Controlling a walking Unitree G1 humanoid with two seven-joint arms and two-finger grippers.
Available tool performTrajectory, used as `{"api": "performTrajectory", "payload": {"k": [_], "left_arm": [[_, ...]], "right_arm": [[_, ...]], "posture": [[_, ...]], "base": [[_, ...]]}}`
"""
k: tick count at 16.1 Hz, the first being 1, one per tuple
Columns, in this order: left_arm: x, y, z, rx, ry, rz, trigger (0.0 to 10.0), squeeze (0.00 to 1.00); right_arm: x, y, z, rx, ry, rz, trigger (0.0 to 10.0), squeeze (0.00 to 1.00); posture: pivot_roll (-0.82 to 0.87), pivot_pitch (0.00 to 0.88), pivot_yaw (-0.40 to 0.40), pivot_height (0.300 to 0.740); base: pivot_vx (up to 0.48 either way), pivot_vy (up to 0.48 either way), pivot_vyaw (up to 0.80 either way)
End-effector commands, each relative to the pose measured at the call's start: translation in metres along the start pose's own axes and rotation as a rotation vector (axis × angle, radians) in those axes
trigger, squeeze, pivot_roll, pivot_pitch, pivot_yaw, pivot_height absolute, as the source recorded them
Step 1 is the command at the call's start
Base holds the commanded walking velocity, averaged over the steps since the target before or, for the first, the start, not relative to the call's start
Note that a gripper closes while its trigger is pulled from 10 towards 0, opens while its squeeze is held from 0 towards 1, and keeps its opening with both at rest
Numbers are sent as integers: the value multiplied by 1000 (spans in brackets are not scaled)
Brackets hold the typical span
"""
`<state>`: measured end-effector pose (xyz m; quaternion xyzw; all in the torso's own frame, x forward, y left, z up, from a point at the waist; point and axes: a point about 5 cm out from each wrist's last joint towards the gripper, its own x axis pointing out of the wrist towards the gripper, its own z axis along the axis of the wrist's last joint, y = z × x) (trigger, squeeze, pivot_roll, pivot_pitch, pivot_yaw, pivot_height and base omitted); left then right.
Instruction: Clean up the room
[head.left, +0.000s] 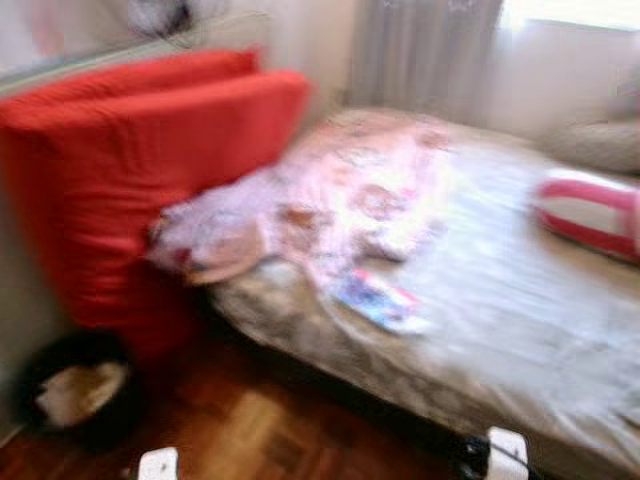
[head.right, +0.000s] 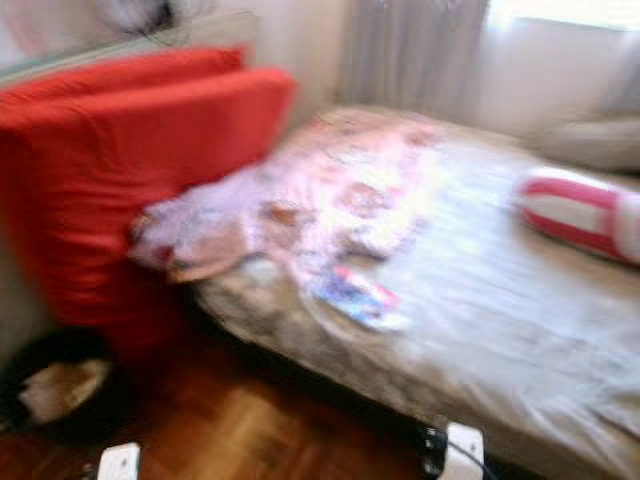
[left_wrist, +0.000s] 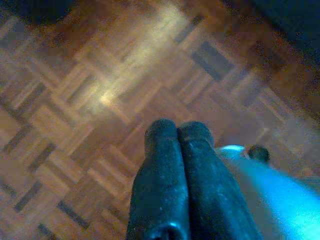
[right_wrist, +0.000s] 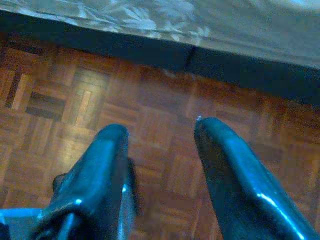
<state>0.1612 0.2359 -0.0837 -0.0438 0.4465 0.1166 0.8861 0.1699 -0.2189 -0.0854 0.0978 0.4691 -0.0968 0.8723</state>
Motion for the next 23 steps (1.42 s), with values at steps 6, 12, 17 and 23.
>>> {"api": "performTrajectory", "payload": {"k": [6,12,17,23], "left_arm": [[-1,4,-5,-18,24,20,10000,0],[-1,7,-4,-7,22,21,10000,0],[0,6,4,41,2,9,10000,0],[1,4,8,17,-21,16,10000,0]], "right_arm": [[1,0,4,6,-13,1,10000,0],[-1,8,54,-83,-310,45,10000,0],[-23,14,138,-128,-731,95,10000,0],[-48,-23,88,-109,-806,-27,10000,0]], "posture": [[28,0,-23,740],[-6,0,0,740],[-42,0,60,740],[-45,0,25,740]], "base": [[0,0,0],[0,0,0],[0,0,0],[0,0,0]]}}
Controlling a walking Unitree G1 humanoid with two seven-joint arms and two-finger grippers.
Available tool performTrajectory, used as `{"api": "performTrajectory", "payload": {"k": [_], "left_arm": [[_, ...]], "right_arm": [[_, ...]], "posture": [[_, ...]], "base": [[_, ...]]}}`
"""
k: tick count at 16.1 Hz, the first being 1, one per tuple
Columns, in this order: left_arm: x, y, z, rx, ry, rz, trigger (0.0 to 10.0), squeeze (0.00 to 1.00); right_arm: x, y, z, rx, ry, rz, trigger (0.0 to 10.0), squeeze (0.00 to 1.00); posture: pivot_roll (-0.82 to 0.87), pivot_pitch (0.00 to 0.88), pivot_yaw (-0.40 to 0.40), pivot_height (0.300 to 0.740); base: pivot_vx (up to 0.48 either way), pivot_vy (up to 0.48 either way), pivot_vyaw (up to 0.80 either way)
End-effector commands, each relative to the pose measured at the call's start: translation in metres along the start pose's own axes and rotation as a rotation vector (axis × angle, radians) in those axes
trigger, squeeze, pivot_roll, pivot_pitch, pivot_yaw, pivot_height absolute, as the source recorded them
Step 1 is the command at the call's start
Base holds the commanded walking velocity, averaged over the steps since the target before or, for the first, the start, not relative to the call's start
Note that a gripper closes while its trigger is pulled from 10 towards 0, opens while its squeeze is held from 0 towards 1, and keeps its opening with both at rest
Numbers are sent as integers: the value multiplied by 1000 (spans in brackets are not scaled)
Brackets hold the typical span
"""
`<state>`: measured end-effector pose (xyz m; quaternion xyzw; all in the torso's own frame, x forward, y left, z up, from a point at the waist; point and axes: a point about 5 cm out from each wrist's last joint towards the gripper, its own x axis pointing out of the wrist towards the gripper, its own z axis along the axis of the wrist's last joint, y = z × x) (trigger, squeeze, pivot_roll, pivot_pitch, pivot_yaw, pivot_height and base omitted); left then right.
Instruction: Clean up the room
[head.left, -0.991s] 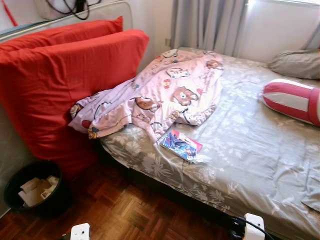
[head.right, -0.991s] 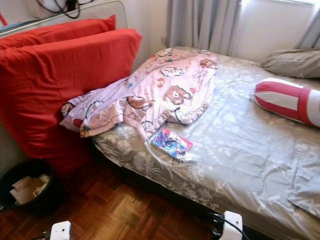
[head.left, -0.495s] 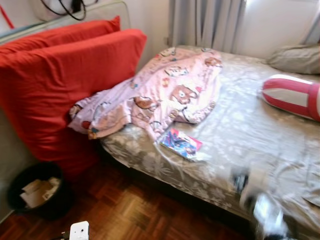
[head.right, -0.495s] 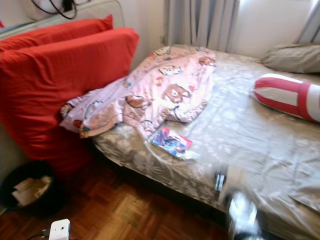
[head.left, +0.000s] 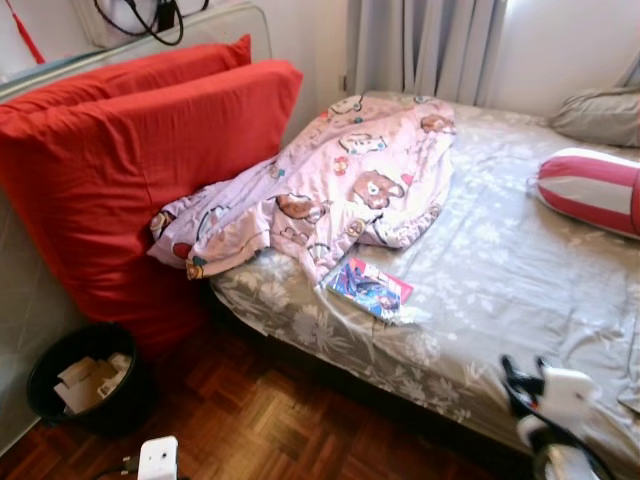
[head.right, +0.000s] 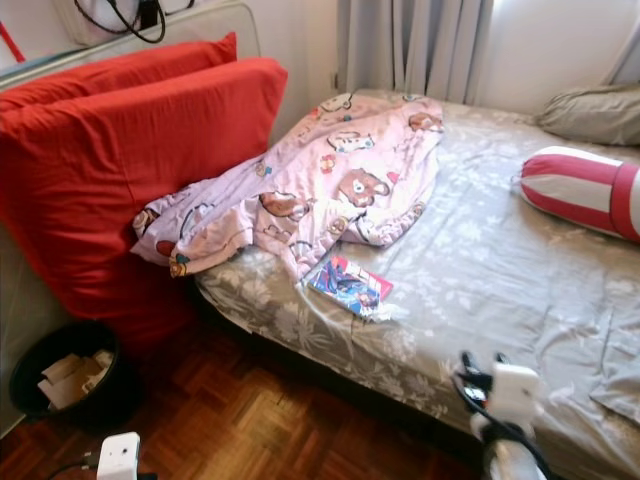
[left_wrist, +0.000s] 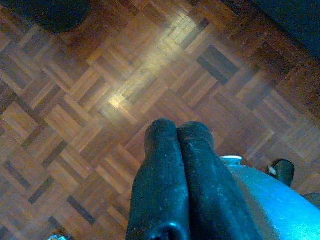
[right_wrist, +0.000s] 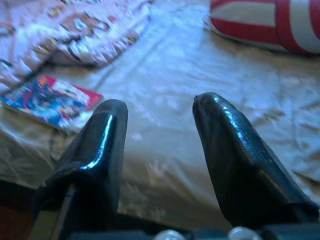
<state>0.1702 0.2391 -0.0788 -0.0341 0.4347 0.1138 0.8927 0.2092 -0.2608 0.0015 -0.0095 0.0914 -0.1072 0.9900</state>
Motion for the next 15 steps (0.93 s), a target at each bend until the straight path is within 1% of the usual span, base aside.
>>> {"api": "performTrajectory", "payload": {"k": [1,2,3,4,5,6,7,8,9,10,11,12,13,15], "left_arm": [[-1,3,-3,0,8,14,10000,0],[-1,1,-3,0,11,11,10000,0],[0,-1,-3,3,14,6,10000,0],[0,-2,-3,4,15,0,10000,0],[0,-4,-3,4,14,-7,10000,0],[0,-8,-3,2,11,-13,10000,0],[1,-12,-1,3,6,-22,10000,0],[3,-18,4,19,-7,-39,10000,0],[3,-20,8,34,-14,-50,10000,0],[4,-24,13,60,-28,-67,10000,0],[6,-25,20,63,-47,-71,10000,0],[6,-23,27,59,-63,-64,10000,0],[7,-22,29,58,-69,-59,10000,0],[7,-19,32,26,-84,-38,10000,0]], "right_arm": [[-7,-4,-12,21,60,-22,10000,0],[-11,-6,-32,45,181,-19,10000,0],[-12,-3,-43,47,273,12,10000,0],[-14,1,-56,50,395,42,10000,0],[-19,3,-67,36,507,57,10000,0],[-26,2,-76,3,612,67,10000,0],[-29,-2,-80,-11,658,44,10000,0],[-27,-2,-79,11,665,40,10000,0],[-27,0,-79,26,664,47,10000,0],[-26,0,-80,11,690,60,10000,0],[-28,-1,-82,-7,724,51,10000,0],[-34,-4,-88,1,774,21,10000,0],[-37,-3,-90,5,787,21,10000,0],[-41,-3,-93,26,802,12,10000,0]], "posture": [[-52,0,27,740],[-65,0,34,740],[-77,0,41,740],[-70,0,43,740],[-73,0,53,740],[-77,0,58,740],[-71,0,59,740],[-80,0,74,740],[-89,0,89,740],[-89,0,98,740],[-86,0,90,740],[-71,0,55,740],[-66,0,48,740],[-37,0,22,740]], "base": [[0,0,0],[0,0,0],[0,0,0],[0,0,0],[0,0,0],[0,0,0],[0,0,0],[0,0,0],[0,0,0],[0,0,0],[0,0,0],[0,0,0],[0,0,0],[0,0,0]]}}
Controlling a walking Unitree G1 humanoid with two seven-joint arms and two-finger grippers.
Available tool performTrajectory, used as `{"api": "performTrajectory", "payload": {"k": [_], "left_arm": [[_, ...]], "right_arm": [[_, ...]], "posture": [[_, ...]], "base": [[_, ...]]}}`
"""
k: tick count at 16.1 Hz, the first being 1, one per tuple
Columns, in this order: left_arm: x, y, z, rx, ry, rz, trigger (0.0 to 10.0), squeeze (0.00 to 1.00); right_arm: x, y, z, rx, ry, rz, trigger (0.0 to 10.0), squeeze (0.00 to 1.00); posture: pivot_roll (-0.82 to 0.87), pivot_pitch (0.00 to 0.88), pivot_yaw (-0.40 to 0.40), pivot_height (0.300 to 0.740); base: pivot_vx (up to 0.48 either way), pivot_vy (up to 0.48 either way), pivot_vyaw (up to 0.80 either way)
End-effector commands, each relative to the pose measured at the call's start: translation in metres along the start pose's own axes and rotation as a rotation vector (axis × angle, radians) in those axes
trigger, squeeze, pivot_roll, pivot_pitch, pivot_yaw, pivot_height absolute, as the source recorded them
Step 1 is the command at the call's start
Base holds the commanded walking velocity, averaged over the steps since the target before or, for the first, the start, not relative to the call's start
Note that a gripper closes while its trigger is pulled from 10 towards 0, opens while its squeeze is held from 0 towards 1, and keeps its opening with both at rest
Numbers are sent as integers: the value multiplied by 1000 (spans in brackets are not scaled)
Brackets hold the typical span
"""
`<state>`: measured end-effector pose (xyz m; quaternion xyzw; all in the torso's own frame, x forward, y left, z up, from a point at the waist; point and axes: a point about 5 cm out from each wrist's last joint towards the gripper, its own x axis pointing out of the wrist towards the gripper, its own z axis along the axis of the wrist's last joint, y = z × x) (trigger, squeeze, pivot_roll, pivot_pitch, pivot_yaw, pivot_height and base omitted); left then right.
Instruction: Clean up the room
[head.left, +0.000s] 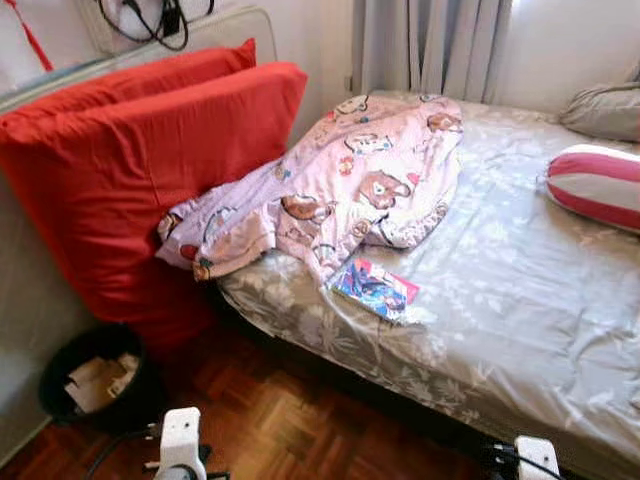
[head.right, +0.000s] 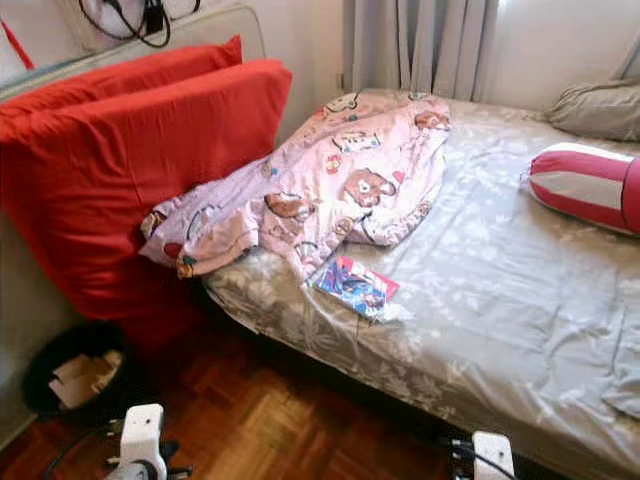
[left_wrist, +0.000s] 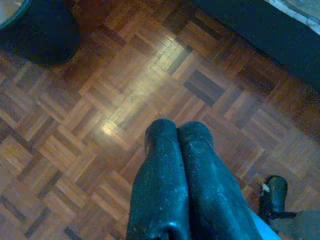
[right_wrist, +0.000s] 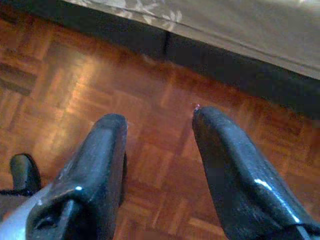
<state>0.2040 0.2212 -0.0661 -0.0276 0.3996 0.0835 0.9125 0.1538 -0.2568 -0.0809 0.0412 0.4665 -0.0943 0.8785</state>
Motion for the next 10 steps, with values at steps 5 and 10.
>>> {"api": "performTrajectory", "payload": {"k": [5,10], "left_arm": [[-4,-5,-18,-67,21,29,10000,0],[-8,0,-28,-79,33,50,10000,0]], "right_arm": [[1,3,-1,-19,29,9,10000,0],[3,10,1,-28,26,34,10000,0]], "posture": [[50,0,-52,740],[44,0,-46,740]], "base": [[0,0,0],[0,0,0]]}}
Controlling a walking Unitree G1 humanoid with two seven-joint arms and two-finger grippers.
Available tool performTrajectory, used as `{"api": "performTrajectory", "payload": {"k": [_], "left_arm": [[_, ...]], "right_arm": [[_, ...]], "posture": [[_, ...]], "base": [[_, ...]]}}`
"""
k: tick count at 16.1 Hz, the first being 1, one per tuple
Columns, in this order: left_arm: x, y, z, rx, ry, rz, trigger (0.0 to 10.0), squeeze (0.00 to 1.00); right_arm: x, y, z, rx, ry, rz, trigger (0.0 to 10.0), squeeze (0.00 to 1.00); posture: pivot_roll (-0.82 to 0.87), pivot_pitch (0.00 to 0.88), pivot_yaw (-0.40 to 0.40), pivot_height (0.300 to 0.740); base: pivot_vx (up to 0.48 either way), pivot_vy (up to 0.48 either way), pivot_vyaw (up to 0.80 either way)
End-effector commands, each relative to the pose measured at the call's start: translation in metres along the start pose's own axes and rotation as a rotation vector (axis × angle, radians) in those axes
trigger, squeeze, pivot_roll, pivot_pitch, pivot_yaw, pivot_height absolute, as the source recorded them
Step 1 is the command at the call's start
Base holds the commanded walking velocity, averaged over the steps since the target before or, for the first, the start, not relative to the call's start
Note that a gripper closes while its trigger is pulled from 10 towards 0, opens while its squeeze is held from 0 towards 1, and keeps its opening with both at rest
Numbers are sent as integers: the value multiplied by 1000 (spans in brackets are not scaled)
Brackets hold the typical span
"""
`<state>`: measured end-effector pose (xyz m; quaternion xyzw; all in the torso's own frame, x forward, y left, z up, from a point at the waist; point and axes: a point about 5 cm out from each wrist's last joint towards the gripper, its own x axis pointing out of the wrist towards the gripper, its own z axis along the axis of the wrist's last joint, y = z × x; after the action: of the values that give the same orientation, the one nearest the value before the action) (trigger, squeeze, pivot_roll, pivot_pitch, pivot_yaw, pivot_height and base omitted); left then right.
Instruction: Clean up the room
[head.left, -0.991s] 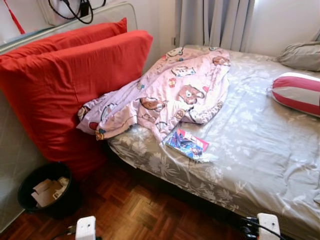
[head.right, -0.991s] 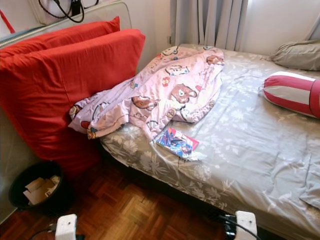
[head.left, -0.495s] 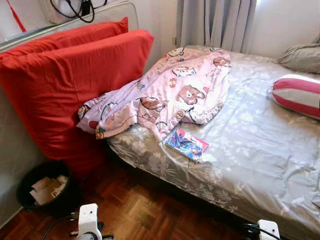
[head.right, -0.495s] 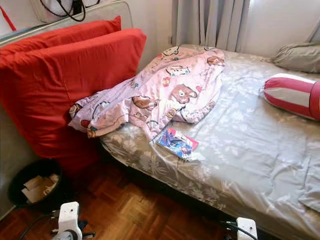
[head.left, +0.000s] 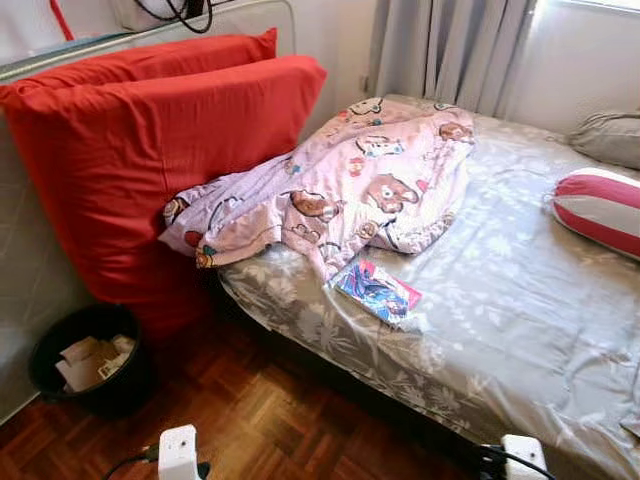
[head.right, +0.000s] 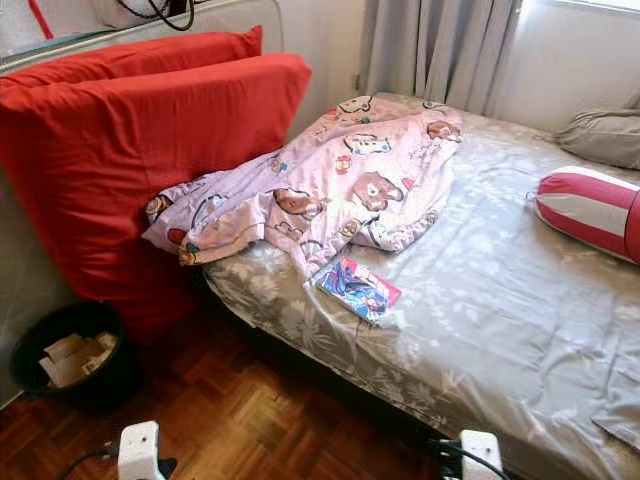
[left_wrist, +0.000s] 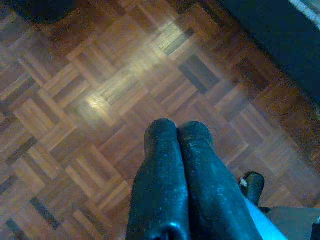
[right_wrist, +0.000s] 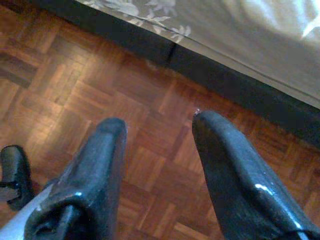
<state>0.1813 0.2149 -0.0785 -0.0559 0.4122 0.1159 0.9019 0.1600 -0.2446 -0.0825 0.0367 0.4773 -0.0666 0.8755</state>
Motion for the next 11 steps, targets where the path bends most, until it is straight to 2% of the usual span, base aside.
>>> {"api": "performTrajectory", "payload": {"k": [1,8,11], "left_arm": [[-1,3,-3,-1,0,13,10000,0],[0,4,3,44,-16,-5,10000,0],[1,4,6,54,-20,-12,10000,0]], "right_arm": [[-1,-5,-2,14,2,-10,10000,0],[-1,-3,-6,36,9,-10,10000,0],[-1,-2,-6,38,7,-13,10000,0]], "posture": [[42,0,-43,740],[26,0,-8,740],[23,0,-4,740]], "base": [[0,0,0],[0,0,0],[0,-254,0]]}}
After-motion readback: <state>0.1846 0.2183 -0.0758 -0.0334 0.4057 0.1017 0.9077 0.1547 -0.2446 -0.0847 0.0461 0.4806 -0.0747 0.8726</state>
